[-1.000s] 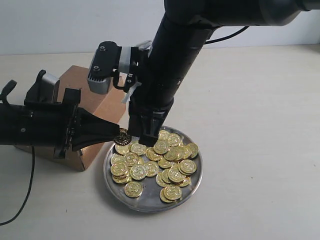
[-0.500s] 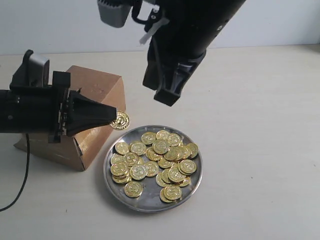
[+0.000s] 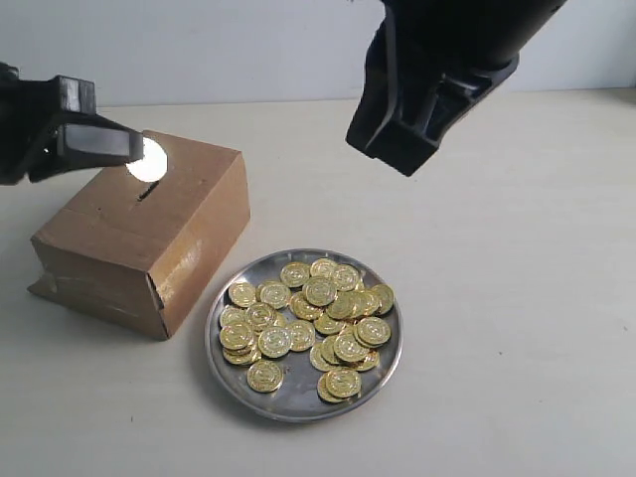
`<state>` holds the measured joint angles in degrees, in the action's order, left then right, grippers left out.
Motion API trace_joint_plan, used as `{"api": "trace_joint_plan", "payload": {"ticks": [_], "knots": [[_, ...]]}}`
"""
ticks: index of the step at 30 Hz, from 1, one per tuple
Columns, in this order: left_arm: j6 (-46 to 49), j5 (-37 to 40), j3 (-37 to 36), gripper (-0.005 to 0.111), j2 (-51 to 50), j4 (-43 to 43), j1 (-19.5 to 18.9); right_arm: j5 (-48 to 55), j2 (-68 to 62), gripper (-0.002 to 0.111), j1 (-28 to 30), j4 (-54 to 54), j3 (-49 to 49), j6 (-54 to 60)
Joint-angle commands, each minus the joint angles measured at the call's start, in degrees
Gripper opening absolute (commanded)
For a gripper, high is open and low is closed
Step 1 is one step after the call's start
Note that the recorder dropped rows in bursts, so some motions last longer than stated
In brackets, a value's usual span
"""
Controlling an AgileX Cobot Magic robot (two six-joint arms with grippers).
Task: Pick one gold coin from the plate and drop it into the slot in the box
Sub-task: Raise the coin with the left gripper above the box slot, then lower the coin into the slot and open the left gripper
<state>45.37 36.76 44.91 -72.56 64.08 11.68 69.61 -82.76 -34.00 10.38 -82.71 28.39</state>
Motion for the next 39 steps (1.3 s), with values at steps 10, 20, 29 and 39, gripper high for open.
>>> {"api": "trace_joint_plan", "payload": {"ticks": [10, 20, 29, 39], "knots": [[-7.25, -8.30, 8.00, 0.000, -3.76, -30.12, 0.27, 0.35, 3.47, 0.000, 0.04, 0.06, -0.52, -2.93], [-11.16, -10.84, 11.15, 0.000, -13.40, -31.44, 3.38, 0.35, 3.47, 0.000, 0.04, 0.06, -0.52, -3.03], [-19.67, -14.20, 13.28, 0.000, -20.10, -42.54, 5.58, 0.35, 3.47, 0.000, 0.04, 0.06, -0.52, -3.03], [-19.78, -14.65, 13.28, 0.000, -22.69, -41.46, 5.58, 0.35, 3.47, 0.000, 0.04, 0.06, -0.52, -3.03]]}}
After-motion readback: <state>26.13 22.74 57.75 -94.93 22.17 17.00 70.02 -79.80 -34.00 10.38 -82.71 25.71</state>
